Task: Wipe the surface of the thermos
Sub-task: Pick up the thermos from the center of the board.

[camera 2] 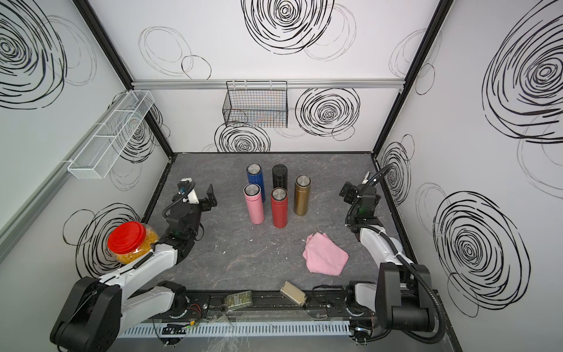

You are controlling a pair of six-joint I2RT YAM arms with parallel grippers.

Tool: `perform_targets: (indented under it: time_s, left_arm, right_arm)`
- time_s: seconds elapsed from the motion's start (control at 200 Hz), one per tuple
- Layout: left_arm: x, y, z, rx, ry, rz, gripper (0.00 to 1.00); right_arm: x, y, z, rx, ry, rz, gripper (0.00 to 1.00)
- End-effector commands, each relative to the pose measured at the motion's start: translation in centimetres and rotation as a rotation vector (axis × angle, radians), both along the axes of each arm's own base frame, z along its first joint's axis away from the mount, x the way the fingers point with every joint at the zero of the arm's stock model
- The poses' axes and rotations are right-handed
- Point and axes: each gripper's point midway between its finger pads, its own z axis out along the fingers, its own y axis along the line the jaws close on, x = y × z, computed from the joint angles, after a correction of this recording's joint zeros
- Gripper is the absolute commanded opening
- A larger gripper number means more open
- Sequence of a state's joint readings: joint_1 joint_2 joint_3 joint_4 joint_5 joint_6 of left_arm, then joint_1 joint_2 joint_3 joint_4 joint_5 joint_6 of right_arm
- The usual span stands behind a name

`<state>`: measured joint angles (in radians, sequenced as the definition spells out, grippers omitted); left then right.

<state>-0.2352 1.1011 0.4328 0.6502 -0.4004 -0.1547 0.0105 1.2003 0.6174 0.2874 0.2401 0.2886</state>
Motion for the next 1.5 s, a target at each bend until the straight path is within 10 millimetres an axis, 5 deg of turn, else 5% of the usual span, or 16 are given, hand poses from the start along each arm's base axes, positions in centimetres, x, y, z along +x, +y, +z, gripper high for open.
perform_targets:
  time_s: [0.0, 0.38, 0.52, 0.651, 0.766, 0.991, 1.186, 1.496]
  left_arm:
    - [-1.6, 2.1, -2.8, -0.209, 0.156, 0.153, 0.99]
    - [-6.3, -0.2, -3.2, -0.612, 0.14, 0.003, 0.99]
    - [-6.6, 0.2, -5.4, -0.75, 0.265, 0.007, 0.99]
    - [-6.4, -3.7, -4.4, -0.68, 0.373, -0.186, 0.99]
    - [-7.3, -8.3, 0.2, -0.504, 0.332, -0.316, 1.0]
    - [-8.6, -12.9, 6.8, -0.252, 0.255, -0.36, 0.99]
    - [-7.2, -16.2, 7.6, -0.176, 0.265, -0.43, 0.99]
    - [-4.4, -19.7, 5.7, -0.074, 0.3, -0.477, 0.99]
  right_arm:
    - [-3.9, 0.6, -2.9, 0.034, 0.189, -0.046, 1.0]
    - [-9.6, 2.6, -0.5, 0.17, 0.178, 0.005, 1.0]
    - [-10.5, 4.3, -1.9, 0.223, 0.273, 0.082, 1.0]
    - [-12.0, 7.4, -4.2, 0.282, 0.488, 0.173, 1.0]
    - [-13.5, 9.3, -5.9, 0.258, 0.581, 0.216, 1.0]
    - [-13.6, 10.6, -6.9, 0.251, 0.579, 0.276, 1.0]
    - [-14.0, 11.6, -8.5, 0.31, 0.608, 0.302, 1.0]
    - [-14.3, 12.0, -9.4, 0.331, 0.612, 0.318, 1.0]
